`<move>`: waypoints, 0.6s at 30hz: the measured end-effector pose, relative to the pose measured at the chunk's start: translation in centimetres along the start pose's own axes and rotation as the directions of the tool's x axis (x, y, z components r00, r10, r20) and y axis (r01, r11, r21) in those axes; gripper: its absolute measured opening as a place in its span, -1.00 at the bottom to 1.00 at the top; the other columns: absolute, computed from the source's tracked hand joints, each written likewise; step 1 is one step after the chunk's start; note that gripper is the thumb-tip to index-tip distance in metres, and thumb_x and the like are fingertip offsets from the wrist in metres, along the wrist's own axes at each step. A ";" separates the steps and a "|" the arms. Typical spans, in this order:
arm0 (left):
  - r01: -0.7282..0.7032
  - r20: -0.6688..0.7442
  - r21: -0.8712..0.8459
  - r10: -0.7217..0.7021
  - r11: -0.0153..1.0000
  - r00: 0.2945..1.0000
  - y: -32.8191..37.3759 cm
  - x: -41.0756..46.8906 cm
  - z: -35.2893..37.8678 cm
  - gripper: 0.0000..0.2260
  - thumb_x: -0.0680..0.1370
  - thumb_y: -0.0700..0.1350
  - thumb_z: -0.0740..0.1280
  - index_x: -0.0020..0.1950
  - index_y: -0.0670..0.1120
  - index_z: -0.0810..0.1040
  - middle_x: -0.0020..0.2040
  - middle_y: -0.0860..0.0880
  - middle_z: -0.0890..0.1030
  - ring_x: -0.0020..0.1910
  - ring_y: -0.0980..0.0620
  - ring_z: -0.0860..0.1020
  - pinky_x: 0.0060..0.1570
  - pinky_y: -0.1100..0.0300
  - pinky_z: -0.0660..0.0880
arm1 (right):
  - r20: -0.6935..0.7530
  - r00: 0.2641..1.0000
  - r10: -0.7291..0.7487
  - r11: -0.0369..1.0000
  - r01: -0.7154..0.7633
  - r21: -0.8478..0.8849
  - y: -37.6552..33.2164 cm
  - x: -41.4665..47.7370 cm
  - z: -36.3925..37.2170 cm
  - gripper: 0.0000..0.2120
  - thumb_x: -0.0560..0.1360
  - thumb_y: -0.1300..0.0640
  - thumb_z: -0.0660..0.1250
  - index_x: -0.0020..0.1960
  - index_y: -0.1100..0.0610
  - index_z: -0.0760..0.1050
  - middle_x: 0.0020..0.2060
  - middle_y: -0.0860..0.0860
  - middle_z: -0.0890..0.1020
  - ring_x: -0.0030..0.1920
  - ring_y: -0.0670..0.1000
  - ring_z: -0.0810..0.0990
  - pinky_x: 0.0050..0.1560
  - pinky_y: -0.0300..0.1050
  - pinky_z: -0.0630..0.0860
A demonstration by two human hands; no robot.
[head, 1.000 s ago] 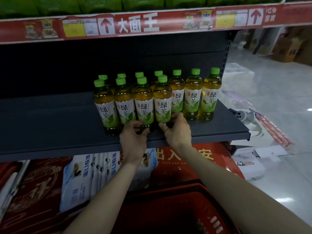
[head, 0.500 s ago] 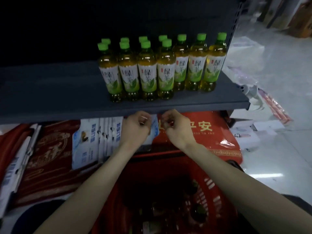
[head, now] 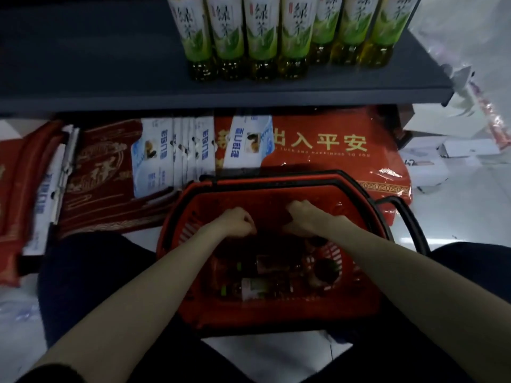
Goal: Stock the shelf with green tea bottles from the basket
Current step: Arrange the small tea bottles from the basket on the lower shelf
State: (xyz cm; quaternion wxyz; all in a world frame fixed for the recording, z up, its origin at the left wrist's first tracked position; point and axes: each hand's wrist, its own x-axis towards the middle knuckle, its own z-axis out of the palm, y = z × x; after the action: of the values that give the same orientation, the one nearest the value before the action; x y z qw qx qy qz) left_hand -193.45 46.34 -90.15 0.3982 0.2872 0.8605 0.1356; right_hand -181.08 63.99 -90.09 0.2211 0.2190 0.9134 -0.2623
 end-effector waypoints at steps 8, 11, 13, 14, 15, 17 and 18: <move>0.204 0.197 0.235 -0.252 0.950 0.947 -5.6 2.1 6.5 -0.69 0.57 -0.13 0.40 0.30 -0.14 0.62 0.09 -0.14 0.65 -0.07 -0.09 0.67 -0.28 0.18 0.59 | 0.152 0.988 0.002 0.997 0.010 -0.080 0.7 1.0 5.4 -0.53 0.49 0.06 0.39 0.36 0.17 0.49 0.25 0.16 0.56 0.25 0.20 0.59 0.24 0.06 0.60; 0.198 0.257 0.265 -0.267 0.944 0.929 -6.9 2.8 8.5 -0.54 0.54 -0.05 0.49 0.42 -0.11 0.56 0.34 -0.16 0.55 0.23 -0.13 0.60 0.06 0.12 0.59 | 0.191 0.980 0.047 0.993 -0.025 -0.116 1.6 1.5 7.9 -0.49 0.52 0.06 0.39 0.44 0.14 0.43 0.30 0.15 0.52 0.29 0.21 0.56 0.27 0.07 0.57; 0.190 0.289 0.247 -0.259 0.950 0.921 -7.4 3.2 9.7 -0.47 0.52 0.02 0.53 0.45 -0.08 0.53 0.40 -0.14 0.49 0.32 -0.13 0.54 0.17 0.10 0.56 | 0.213 0.975 0.062 0.989 -0.032 -0.144 2.1 1.7 9.3 -0.49 0.54 0.09 0.37 0.47 0.10 0.41 0.30 0.14 0.54 0.26 0.20 0.58 0.25 0.07 0.58; 0.186 0.302 0.239 -0.255 0.953 0.919 -7.8 3.4 10.3 -0.45 0.51 0.03 0.53 0.47 -0.06 0.51 0.42 -0.13 0.47 0.34 -0.14 0.52 0.23 0.07 0.55 | 0.222 0.973 0.069 0.987 -0.034 -0.155 2.4 2.1 10.2 -0.49 0.54 0.11 0.36 0.48 0.08 0.41 0.30 0.13 0.55 0.25 0.19 0.59 0.24 0.07 0.59; 0.174 0.308 0.233 -0.243 0.957 0.920 -8.0 3.6 10.9 -0.47 0.52 0.02 0.51 0.47 -0.04 0.51 0.43 -0.13 0.46 0.34 -0.14 0.52 0.26 0.05 0.55 | 0.242 0.968 0.074 0.985 -0.033 -0.168 2.5 2.2 10.7 -0.49 0.55 0.12 0.35 0.48 0.07 0.40 0.29 0.12 0.56 0.24 0.18 0.60 0.23 0.06 0.59; 0.117 0.319 0.220 -0.184 0.969 0.930 -8.4 3.9 12.3 -0.60 0.54 -0.03 0.46 0.37 0.01 0.57 0.37 -0.13 0.53 0.28 -0.13 0.56 0.22 0.09 0.55 | 0.246 0.967 0.072 0.985 -0.029 -0.172 2.7 2.9 12.0 -0.48 0.54 0.10 0.37 0.48 0.04 0.39 0.29 0.11 0.57 0.22 0.17 0.60 0.22 0.04 0.59; 0.086 0.332 0.217 -0.156 0.972 0.930 -8.7 4.0 13.1 -0.67 0.54 -0.05 0.43 0.31 0.03 0.60 0.34 -0.14 0.56 0.25 -0.13 0.58 0.17 0.13 0.53 | 0.253 0.965 0.072 0.982 -0.024 -0.187 2.8 3.2 12.8 -0.47 0.54 0.07 0.38 0.49 0.03 0.39 0.30 0.11 0.57 0.23 0.16 0.60 0.23 0.04 0.59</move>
State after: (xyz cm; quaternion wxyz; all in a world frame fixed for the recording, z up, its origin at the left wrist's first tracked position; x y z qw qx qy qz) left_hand -188.91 41.91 -105.08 0.5208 0.2910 0.8021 -0.0285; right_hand -178.56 59.67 -102.58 0.3638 0.1838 0.8913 -0.1985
